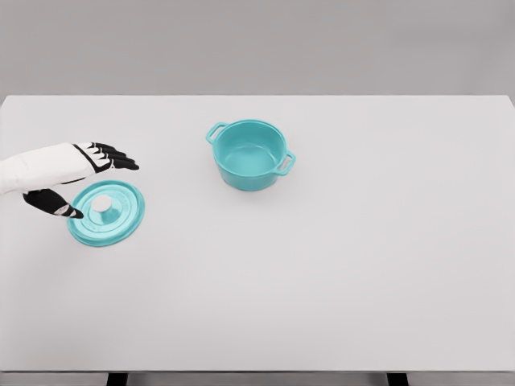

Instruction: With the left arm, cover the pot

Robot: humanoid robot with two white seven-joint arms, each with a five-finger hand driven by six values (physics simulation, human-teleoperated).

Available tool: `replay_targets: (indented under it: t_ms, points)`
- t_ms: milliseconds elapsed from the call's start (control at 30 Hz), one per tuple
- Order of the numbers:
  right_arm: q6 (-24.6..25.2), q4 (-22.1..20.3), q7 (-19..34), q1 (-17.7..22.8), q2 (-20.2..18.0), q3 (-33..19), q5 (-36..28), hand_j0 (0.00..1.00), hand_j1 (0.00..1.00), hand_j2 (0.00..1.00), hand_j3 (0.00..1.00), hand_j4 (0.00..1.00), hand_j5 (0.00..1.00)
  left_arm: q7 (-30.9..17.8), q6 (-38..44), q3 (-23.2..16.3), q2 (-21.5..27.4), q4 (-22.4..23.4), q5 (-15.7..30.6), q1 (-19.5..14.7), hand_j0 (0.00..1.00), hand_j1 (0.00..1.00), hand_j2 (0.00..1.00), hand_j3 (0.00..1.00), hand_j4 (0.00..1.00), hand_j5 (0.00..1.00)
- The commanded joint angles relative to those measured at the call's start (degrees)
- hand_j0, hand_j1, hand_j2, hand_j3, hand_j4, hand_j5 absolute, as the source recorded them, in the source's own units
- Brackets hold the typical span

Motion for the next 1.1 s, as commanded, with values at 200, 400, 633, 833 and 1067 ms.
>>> replay_targets:
  t_ms: [200, 400, 633, 833, 1067]
  points:
    - [-0.03, 0.06, 0.02, 0.0, 0.0, -0.01, 0.03, 1.0, 1.0, 1.0, 1.0, 1.0, 1.0, -0.18, 0.13, -0.89, -3.26, 5.14, -1.98, -1.32, 1.0, 1.0, 1.0, 1.0, 1.0, 1.0]
    - [-0.03, -0.03, 0.02, 0.0, 0.0, -0.01, 0.03, 1.0, 1.0, 1.0, 1.0, 1.0, 1.0, -0.88, 0.48, -3.26, -3.35, 6.28, 1.28, -1.41, 1.0, 1.0, 1.0, 1.0, 1.0, 1.0]
    - [-0.03, 0.06, 0.02, 0.0, 0.0, -0.01, 0.03, 1.0, 1.0, 1.0, 1.0, 1.0, 1.0, -3.87, 0.57, -3.26, -4.14, 7.78, -0.92, -2.29, 1.0, 1.0, 1.0, 1.0, 1.0, 1.0]
    - [-0.03, -0.03, 0.02, 0.0, 0.0, -0.01, 0.03, 1.0, 1.0, 1.0, 1.0, 1.0, 1.0, -4.66, 0.57, -3.26, -4.66, 7.78, -1.19, -2.99, 1.0, 1.0, 1.0, 1.0, 1.0, 1.0]
    - [-0.03, 0.06, 0.02, 0.0, 0.0, -0.01, 0.03, 1.0, 1.0, 1.0, 1.0, 1.0, 1.0, -4.75, 0.57, -3.26, -5.02, 7.86, -1.19, -3.69, 1.0, 1.0, 1.0, 1.0, 1.0, 1.0]
